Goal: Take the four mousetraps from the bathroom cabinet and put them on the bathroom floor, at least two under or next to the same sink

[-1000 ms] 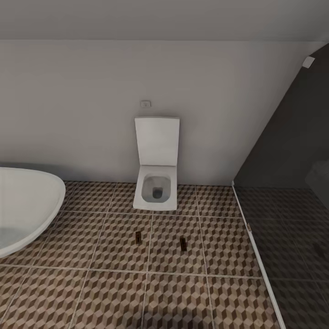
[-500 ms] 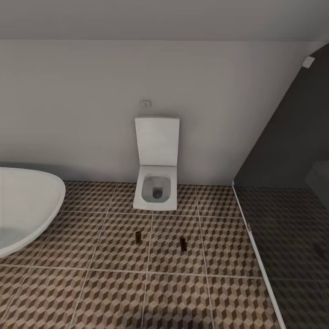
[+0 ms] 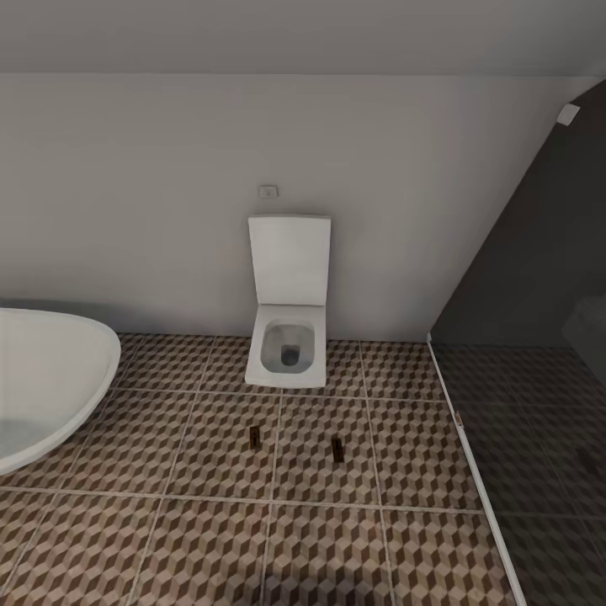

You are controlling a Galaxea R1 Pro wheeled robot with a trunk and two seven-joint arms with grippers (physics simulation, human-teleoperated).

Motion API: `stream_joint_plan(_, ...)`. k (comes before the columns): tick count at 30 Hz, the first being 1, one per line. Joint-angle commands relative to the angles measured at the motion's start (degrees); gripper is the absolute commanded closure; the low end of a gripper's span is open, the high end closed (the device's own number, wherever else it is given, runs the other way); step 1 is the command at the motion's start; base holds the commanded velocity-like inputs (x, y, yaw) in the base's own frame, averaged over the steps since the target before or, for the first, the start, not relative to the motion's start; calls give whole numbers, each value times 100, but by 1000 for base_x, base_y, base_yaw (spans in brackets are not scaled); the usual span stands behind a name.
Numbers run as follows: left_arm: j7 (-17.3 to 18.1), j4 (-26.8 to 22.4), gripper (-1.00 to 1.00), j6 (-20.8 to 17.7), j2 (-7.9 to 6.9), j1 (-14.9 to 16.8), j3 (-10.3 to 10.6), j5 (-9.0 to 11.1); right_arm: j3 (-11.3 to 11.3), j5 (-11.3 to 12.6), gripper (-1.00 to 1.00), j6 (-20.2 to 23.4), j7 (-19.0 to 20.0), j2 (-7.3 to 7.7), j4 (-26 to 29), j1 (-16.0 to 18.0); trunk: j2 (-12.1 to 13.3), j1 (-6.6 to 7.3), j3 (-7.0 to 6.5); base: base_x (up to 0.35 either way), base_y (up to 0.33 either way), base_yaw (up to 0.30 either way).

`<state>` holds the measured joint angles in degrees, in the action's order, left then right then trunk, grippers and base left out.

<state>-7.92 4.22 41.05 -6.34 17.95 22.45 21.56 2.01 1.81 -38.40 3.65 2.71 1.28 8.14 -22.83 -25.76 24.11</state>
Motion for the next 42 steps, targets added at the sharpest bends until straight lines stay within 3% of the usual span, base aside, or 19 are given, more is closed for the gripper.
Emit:
stream_joint_plan(1,-25,18,-100,25,3,7,49,15,15,22,-100,-19,22,2,-5,3,-9,-3,8,0,0,0)
stream_joint_plan(42,-25,18,-100,25,1,7,49,15,18,22,-100,-19,22,2,-5,3,-9,-3,8,0,0,0)
